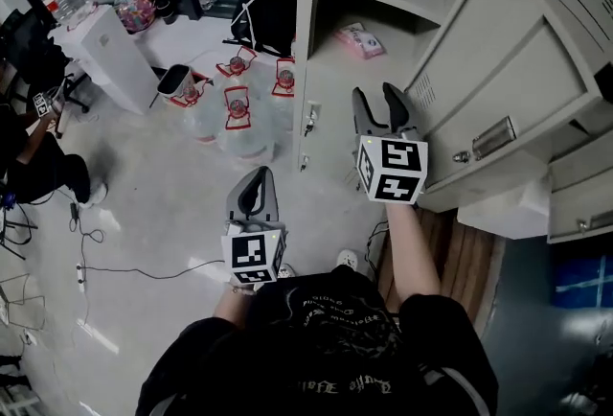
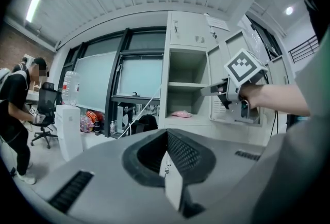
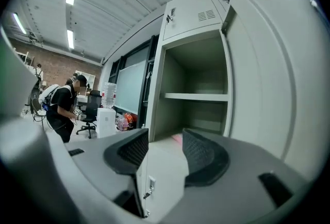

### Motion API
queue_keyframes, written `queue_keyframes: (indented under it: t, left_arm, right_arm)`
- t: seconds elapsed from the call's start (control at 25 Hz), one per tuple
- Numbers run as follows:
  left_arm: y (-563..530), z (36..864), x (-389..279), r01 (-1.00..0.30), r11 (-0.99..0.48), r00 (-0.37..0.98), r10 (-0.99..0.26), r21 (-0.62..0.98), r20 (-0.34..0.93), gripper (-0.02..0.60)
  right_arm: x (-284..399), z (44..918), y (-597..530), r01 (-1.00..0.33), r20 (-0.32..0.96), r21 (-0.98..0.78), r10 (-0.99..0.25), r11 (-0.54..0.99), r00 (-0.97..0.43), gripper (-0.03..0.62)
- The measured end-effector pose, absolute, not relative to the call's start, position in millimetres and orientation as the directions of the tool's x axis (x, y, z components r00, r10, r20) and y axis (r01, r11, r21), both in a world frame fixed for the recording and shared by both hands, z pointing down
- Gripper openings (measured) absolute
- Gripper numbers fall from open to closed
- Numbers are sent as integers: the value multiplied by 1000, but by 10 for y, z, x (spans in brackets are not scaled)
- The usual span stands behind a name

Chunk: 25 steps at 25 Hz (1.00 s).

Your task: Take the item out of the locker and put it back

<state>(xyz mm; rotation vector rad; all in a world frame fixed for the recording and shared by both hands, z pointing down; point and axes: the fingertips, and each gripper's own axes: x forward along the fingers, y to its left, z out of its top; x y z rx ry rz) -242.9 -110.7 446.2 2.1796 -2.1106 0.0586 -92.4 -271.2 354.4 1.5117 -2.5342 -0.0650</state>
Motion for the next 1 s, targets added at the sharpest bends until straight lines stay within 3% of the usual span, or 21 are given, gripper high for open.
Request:
queue_keyframes:
  t: [0.4,1.0]
  left_arm:
    - [-1086,4404,-2200,-990,-127,132,-988,62,83,8]
    - [-1034,4366,-1873,-968,-241,244,-969,69,35,8]
  right_arm:
    - [-750,3609,-2132,-852,106,190,-873,487,-476,207]
    - [-376,3961,-1444,-901,88,138,-911,411,-402,207]
